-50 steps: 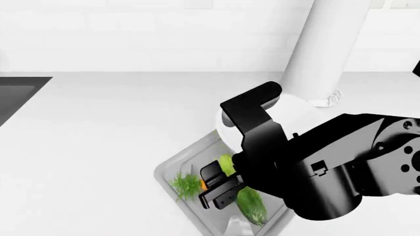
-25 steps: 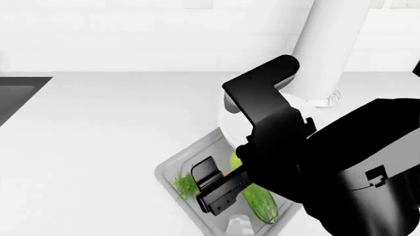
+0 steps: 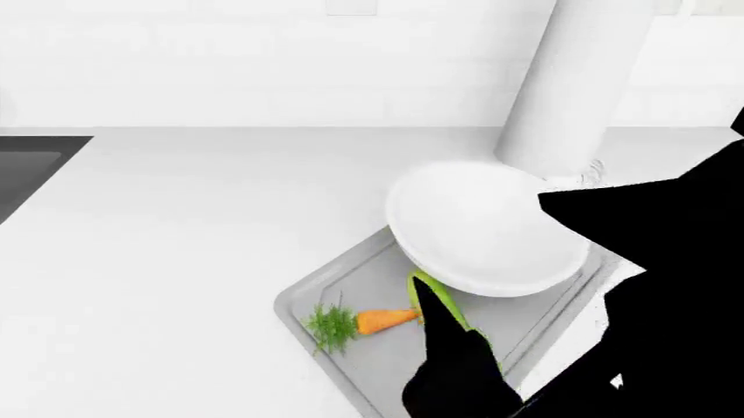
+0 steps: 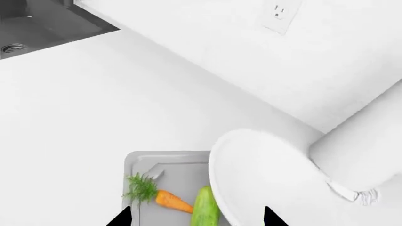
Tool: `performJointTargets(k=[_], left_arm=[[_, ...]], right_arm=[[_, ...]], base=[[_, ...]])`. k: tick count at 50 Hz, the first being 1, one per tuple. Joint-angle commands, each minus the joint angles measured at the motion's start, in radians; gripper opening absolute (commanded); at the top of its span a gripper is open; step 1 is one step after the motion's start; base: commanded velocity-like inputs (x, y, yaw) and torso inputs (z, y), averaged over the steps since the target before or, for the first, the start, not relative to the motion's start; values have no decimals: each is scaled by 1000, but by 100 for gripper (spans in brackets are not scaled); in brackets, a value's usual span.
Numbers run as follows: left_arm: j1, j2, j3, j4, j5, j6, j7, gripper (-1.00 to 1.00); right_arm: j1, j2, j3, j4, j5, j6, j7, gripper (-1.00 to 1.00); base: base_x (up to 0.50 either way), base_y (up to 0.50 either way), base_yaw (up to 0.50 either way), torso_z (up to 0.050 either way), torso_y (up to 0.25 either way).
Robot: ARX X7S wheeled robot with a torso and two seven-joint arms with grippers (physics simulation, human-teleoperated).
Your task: Place the two vegetables and bowl onto the tray for setting up a vegetable dip station.
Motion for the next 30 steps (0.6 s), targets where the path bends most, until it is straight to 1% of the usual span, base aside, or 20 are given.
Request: performJointTargets(k=[1, 2, 3, 5, 6, 9, 11, 13, 15, 17, 19, 20, 22, 24, 25, 26, 27, 28, 29, 30], left_arm=[[-16, 4, -26, 0, -19, -9, 0, 100], [3, 11, -56, 0, -25, -11, 0, 100], [12, 11, -71, 0, -29, -14, 0, 100], [12, 1, -109, 0, -55, -18, 0, 100], [37, 0, -157, 0, -70, -29, 0, 100], [126, 15, -283, 0, -100, -57, 0, 100], [111, 12, -325, 0, -129, -64, 0, 100], [163, 16, -396, 0, -149, -71, 0, 100], [237, 59, -504, 0, -183, -110, 0, 100], [257, 85, -546, 0, -205, -143, 0, 100], [279, 139, -585, 0, -235, -206, 0, 100], [288, 163, -598, 0, -242, -224, 1, 100], [324, 248, -643, 0, -253, -310, 0, 100], [311, 306, -672, 0, -294, -356, 3, 100], [334, 338, -735, 0, -317, -410, 27, 100], [383, 361, -820, 0, -319, -429, 85, 100], [466, 406, -949, 0, -319, -471, 163, 100], [526, 464, -1058, 0, -319, -519, 255, 100], [567, 538, -1149, 0, -319, -587, 332, 100], [602, 599, -1267, 0, -320, -595, 429, 100]], right_arm=[[157, 159, 204, -110, 152, -23, 105, 100], [159, 213, 224, -139, 142, -4, 107, 100], [159, 233, 241, -150, 145, -7, 107, 100], [159, 331, 349, -179, 167, -2, 107, 100], [159, 367, 429, -188, 174, 12, 107, 100], [158, 457, 503, -209, 201, 39, 94, 100], [158, 523, 562, -210, 201, 76, 51, 100], [158, 580, 603, -217, 201, 111, 10, 100], [157, 640, 652, -238, 201, 109, -51, 100], [150, 671, 674, -239, 200, 115, -72, 100], [127, 713, 698, -239, 168, 130, -144, 100], [120, 714, 704, -239, 158, 138, -153, 100], [114, 716, 724, -239, 135, 135, -184, 100], [122, 716, 757, -239, 133, 136, -179, 100], [134, 716, 790, -239, 159, 118, -185, 100], [-16, 566, 940, -239, 200, 174, -35, 100], [-166, 446, 1090, -239, 50, 324, -185, 100], [-316, 402, 1240, -239, -79, 399, -304, 100], [-466, 356, 1390, -239, 71, 457, -154, 100], [-616, 288, 1540, -239, 200, 497, -162, 100]], base=[[0, 0, 0, 0, 0], [0, 0, 0, 0, 0], [0, 0, 0, 0, 0], [0, 0, 0, 0, 0], [0, 0, 0, 0, 0], [0, 0, 0, 0, 0], [0, 0, 0, 0, 0], [0, 0, 0, 0, 0], [0, 0, 0, 0, 0], [0, 0, 0, 0, 0], [0, 0, 0, 0, 0], [0, 0, 0, 0, 0], [0, 0, 0, 0, 0], [0, 0, 0, 0, 0], [0, 0, 0, 0, 0], [0, 0, 0, 0, 0], [0, 0, 0, 0, 0], [0, 0, 0, 0, 0], [0, 0, 0, 0, 0], [0, 0, 0, 0, 0]])
